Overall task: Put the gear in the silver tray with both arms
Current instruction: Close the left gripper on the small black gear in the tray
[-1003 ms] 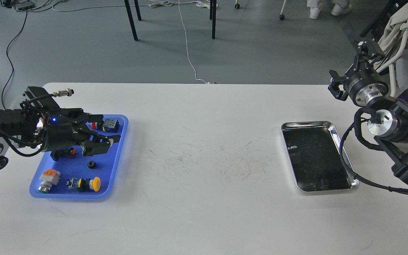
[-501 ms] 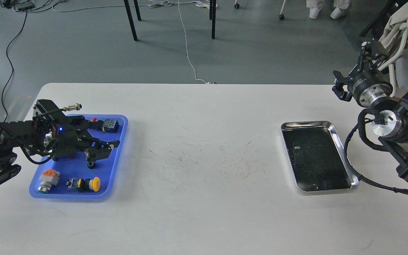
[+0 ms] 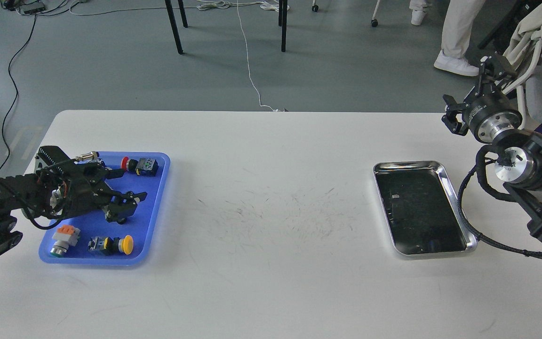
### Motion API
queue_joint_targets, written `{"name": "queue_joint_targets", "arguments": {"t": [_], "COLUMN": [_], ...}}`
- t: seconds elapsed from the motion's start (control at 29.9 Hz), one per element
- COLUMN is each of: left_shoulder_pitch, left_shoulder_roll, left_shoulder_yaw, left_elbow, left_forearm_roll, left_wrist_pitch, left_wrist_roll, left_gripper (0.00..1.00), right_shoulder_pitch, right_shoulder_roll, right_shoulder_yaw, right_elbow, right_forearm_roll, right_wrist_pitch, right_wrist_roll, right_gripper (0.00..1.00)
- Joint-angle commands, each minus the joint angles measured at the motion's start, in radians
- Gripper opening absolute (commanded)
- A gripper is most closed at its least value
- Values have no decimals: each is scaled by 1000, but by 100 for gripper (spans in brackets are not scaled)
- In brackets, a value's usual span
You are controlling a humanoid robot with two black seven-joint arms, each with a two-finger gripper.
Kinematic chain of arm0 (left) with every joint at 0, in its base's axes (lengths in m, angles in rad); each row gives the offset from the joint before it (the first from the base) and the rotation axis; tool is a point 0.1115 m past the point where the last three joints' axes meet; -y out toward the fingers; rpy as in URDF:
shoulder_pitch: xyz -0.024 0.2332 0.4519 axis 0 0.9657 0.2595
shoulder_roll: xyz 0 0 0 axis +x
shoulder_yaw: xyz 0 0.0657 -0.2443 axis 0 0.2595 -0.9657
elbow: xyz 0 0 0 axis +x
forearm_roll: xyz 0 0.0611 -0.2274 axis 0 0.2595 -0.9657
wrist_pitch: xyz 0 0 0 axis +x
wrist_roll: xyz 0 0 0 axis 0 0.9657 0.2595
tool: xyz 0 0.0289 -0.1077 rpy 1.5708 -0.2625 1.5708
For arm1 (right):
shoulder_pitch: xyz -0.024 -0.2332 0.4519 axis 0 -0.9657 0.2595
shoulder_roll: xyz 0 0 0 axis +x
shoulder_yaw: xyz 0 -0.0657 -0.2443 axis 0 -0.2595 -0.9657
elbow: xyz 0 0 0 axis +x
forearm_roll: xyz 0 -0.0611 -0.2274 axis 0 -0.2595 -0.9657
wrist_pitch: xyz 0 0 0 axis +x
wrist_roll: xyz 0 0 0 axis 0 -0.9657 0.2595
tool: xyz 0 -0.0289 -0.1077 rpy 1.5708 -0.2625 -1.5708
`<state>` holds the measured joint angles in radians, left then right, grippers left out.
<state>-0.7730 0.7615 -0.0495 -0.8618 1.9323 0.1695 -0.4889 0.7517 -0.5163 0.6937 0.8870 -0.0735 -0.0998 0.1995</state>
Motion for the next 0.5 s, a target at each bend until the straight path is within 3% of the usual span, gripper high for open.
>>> {"name": "queue_joint_targets", "arguments": {"t": [0.0, 0.47], "left_shoulder_pitch": [3, 4], "left_shoulder_roll": [-8, -68], "left_shoulder_yaw": [16, 28], "left_elbow": [20, 128], "left_forearm_roll": [0, 2], "left_wrist_pitch": [13, 51], "left_wrist_roll": [0, 0], "left_gripper": [80, 67], "right_shoulder_pitch": [-2, -2], "right_shoulder_roll": [-1, -1], "right_shoulder_yaw": [0, -2], "right_elbow": [0, 0], "right_forearm_roll": [0, -3], "right_wrist_pitch": [0, 0], "right_wrist_roll": [0, 1], "right_gripper": [99, 99]}}
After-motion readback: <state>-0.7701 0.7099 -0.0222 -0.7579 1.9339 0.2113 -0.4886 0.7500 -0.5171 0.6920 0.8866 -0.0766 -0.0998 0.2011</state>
